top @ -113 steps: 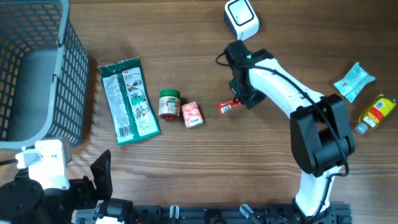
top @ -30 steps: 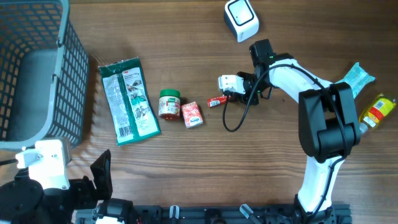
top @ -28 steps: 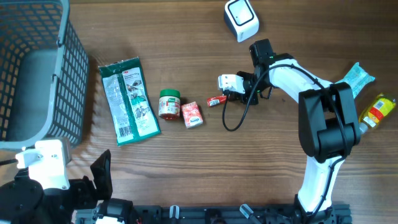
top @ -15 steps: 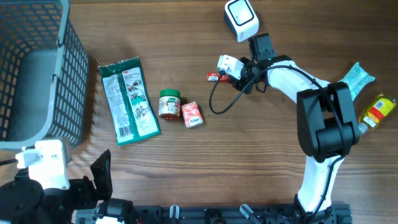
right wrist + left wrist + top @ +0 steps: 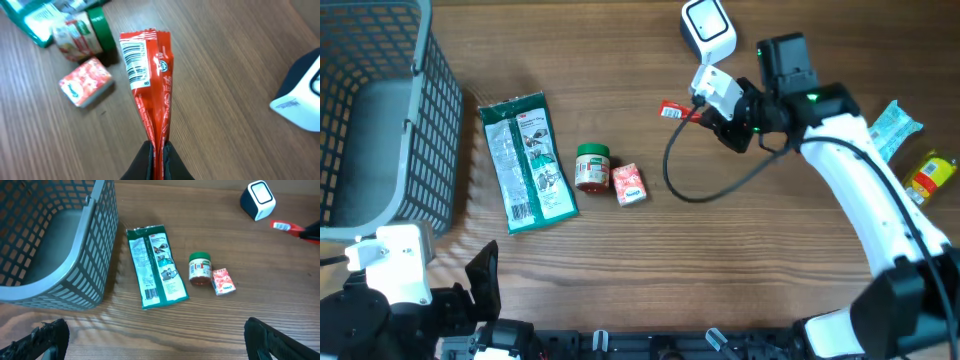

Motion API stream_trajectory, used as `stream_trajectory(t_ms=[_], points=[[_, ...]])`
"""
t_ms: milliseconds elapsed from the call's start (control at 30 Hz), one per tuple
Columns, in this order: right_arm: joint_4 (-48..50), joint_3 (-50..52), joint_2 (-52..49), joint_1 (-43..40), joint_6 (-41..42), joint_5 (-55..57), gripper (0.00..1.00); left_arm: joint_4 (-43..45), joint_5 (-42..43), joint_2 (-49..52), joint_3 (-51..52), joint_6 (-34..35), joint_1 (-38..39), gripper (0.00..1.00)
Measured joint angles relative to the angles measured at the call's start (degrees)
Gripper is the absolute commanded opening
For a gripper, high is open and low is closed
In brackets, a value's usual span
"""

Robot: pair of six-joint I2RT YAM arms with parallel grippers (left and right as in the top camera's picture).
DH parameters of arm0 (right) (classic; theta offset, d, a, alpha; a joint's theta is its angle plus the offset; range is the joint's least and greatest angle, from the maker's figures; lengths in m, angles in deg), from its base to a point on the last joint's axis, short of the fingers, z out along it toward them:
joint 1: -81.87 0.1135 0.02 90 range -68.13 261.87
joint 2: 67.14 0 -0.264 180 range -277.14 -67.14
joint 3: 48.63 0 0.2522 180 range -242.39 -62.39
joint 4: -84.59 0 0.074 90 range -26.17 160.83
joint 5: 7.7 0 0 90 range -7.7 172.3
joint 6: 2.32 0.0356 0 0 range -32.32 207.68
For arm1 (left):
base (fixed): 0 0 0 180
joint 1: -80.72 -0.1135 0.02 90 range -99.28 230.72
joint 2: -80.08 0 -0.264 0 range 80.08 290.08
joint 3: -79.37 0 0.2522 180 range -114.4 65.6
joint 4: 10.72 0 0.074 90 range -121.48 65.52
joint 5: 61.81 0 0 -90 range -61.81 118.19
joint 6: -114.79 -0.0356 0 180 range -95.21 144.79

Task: Scan the item barcode
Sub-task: 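Lift the sachet up toward the white scanner, then hold the sachet's barcode in front of the scanner window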

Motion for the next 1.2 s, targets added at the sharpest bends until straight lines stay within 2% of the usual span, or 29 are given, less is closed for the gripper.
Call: stream_trajectory(t_ms=[100,200,333,567,633,700,767,900,967,1033,1100,1200], points=[[-7.56,-3.67,0.68,2.67,-0.17,3.04,0.04,0.00,0.00,0.00,0.00,0.00,0.00,1.00],[-10.78,-7.96,0.68,6.54,-0.79,5.64,0.04,0.00,0.00,0.00,0.00,0.00,0.00,1.00],[-11.15,-10.80,0.74,9.29,-1.60,6.73,0.04,0.00,0.00,0.00,0.00,0.00,0.00,1.00],[-12.20,-10.88,0.74,9.38,-1.55,7.78,0.04,0.00,0.00,0.00,0.00,0.00,0.00,1.00],[-10.32,-10.88,0.74,9.38,0.68,9.35,0.04,0.00,0.00,0.00,0.00,0.00,0.00,1.00],[-3.34,-10.93,0.74,9.49,7.69,16.72,0.04,0.00,0.00,0.00,0.00,0.00,0.00,1.00],[2.38,-11.02,0.74,9.46,15.93,29.86,0.04,0.00,-0.02,0.00,0.00,0.02,0.00,1.00],[11.08,-11.02,-1.22,9.42,22.84,55.71,0.04,-0.02,0.00,0.00,0.00,0.00,0.00,1.00],[17.86,-11.23,-4.63,9.42,21.11,68.67,0.04,0.00,0.00,0.00,0.00,0.02,0.00,1.00],[26.91,-11.30,-9.29,9.42,15.98,80.43,0.04,-0.04,0.00,0.00,0.00,0.00,0.00,1.00],[39.56,-11.43,-14.38,9.42,7.13,89.77,0.04,0.04,0.00,0.00,0.00,0.00,0.00,1.00],[55.56,-11.32,-20.48,9.60,-6.91,96.94,0.04,-0.04,0.00,0.00,0.00,0.00,0.00,1.00]])
